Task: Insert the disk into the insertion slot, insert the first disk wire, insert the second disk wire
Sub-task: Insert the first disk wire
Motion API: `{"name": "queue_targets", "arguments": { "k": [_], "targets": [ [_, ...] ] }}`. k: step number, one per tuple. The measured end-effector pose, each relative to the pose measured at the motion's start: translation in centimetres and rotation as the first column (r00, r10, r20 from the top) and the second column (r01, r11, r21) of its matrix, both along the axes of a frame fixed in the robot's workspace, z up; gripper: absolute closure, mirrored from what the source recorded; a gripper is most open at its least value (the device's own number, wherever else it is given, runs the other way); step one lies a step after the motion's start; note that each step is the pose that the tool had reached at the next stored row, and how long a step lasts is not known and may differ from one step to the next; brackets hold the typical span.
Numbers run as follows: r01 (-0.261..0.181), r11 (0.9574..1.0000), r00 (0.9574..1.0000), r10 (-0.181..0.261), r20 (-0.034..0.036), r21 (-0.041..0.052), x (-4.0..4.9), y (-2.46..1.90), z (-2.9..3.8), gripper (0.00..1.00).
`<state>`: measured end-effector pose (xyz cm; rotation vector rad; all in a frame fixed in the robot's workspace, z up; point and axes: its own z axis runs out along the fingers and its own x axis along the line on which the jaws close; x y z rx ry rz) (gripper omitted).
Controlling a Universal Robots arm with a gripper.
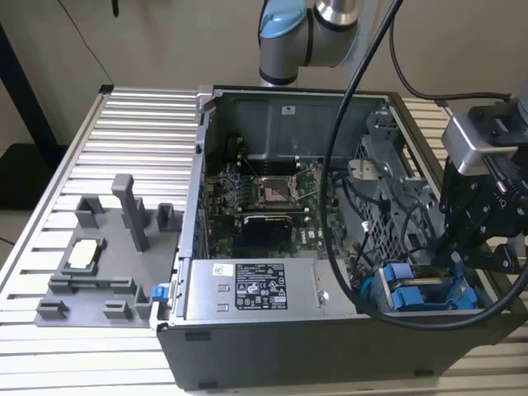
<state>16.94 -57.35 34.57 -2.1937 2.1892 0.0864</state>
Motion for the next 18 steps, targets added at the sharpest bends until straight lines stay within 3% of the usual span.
{"name": "queue_targets", "arguments": {
  "k": [4, 18],
  "targets": [
    [0.0, 0.9999, 1.0, 0.0, 0.0, 0.011, 0.09, 0.01, -0.27, 0.81],
    [0.001, 0.9999, 1.0, -0.001, 0.0001, 0.0108, 0.35, -0.01, -0.77, 0.81]
  ]
}}
